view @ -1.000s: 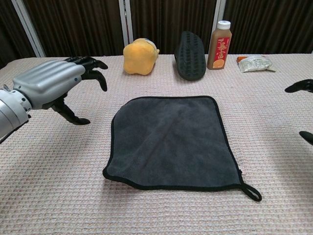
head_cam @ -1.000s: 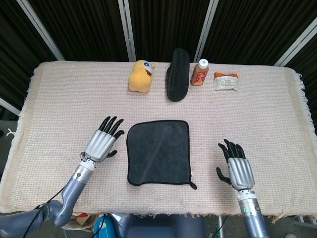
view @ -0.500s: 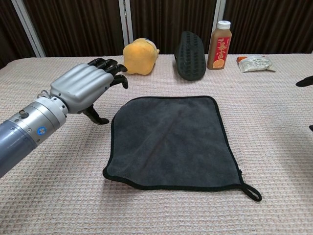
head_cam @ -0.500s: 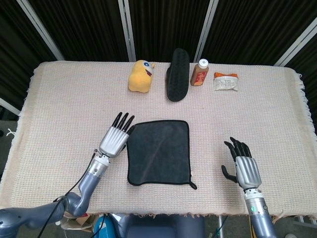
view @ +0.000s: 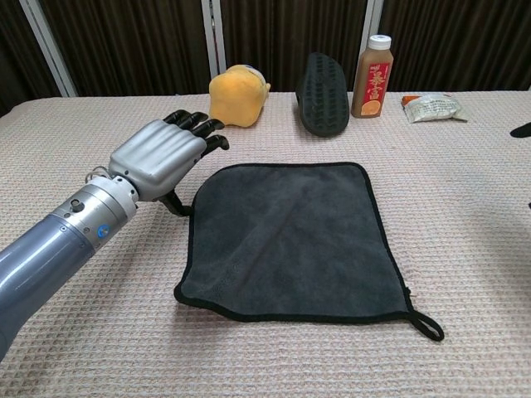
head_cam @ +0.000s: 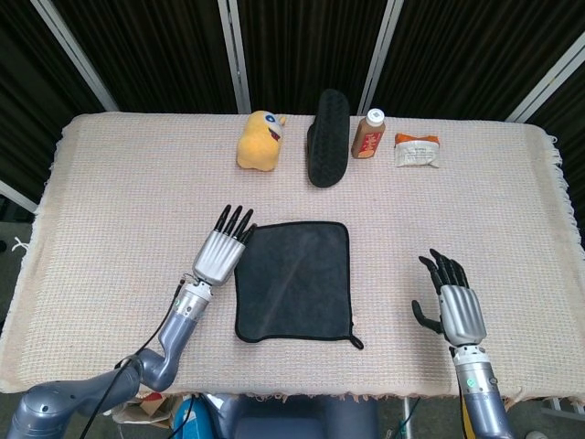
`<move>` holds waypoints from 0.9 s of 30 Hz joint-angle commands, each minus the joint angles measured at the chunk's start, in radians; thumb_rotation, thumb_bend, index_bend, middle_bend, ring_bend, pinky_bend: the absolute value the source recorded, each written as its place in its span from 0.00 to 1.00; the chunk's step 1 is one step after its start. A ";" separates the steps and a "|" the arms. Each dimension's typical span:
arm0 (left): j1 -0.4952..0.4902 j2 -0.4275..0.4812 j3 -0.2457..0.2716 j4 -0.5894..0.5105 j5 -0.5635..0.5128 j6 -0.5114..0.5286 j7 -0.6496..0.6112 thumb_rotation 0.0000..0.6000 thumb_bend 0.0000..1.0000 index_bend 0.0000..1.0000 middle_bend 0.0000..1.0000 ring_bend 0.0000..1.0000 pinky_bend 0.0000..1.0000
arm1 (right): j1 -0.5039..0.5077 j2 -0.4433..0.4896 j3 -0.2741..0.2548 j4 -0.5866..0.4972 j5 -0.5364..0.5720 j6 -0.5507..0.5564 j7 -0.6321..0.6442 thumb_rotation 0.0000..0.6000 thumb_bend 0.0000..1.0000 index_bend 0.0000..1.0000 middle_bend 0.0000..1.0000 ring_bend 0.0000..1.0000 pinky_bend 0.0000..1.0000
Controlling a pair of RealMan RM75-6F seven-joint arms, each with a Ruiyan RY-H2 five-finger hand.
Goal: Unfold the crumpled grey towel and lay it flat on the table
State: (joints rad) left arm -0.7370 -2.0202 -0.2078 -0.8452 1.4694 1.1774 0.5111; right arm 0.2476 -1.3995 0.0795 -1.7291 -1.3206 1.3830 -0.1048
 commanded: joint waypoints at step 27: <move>0.009 0.018 0.078 0.057 0.052 0.050 -0.108 1.00 0.01 0.18 0.03 0.01 0.06 | -0.020 -0.016 0.023 0.023 -0.011 0.003 0.037 1.00 0.40 0.12 0.05 0.00 0.01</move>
State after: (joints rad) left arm -0.7312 -2.0071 -0.1338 -0.7826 1.5197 1.2295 0.3984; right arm 0.2274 -1.4149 0.1030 -1.7060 -1.3317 1.3859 -0.0674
